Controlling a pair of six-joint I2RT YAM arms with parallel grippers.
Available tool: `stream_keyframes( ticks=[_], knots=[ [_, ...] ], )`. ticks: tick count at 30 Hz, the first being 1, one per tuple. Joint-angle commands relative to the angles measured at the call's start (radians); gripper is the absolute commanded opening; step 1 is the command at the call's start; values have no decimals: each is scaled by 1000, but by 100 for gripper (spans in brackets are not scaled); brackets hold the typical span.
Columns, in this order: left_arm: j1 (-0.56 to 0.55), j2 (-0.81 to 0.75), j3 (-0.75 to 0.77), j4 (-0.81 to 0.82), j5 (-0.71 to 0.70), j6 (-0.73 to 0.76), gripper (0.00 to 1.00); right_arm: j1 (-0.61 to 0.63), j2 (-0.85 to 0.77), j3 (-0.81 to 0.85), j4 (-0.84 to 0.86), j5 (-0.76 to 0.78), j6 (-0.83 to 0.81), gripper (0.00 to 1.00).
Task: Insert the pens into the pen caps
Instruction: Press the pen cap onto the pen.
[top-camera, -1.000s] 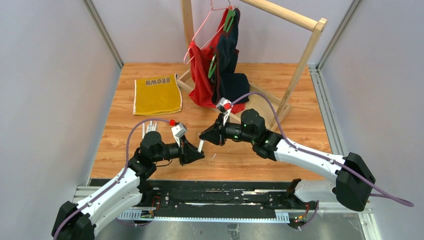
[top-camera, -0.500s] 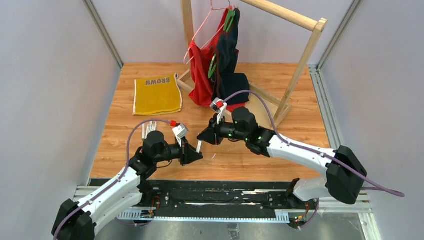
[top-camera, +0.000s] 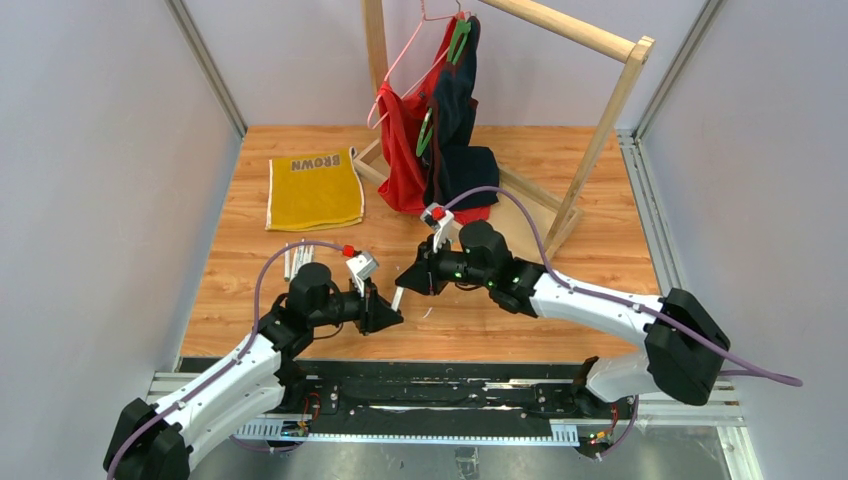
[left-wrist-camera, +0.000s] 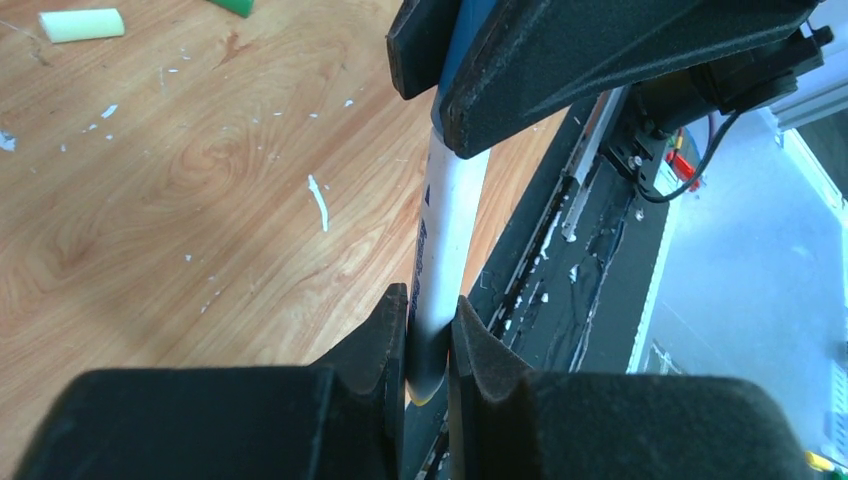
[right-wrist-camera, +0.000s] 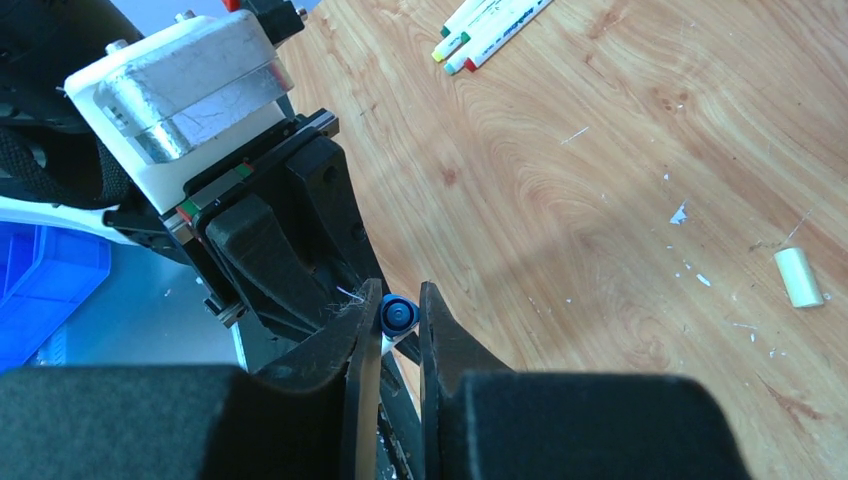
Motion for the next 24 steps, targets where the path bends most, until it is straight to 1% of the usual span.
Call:
stream_keyframes(
  ticks=[1,5,14,18,21,24],
  knots=[
    [41,-60,179,505,-110,-75,0,135,27,-136,-428,-308,-42,1],
    [41,-61,176,559,-31,-136,0,133,-11,-140,-442,-378,-93,1],
    [41,-80,179,493,3,-134,0,121,-46,-138,-422,-514,-108,0],
    [41,-78,187,496,35,-140,0,121,-30,-138,-462,-543,-129,1],
    [44,-77,186,529,58,-159,0,121,-21,-157,-461,-568,-129,1],
    [54,-73,179,575,75,-194,0,122,-10,-188,-423,-601,-98,1]
  ],
)
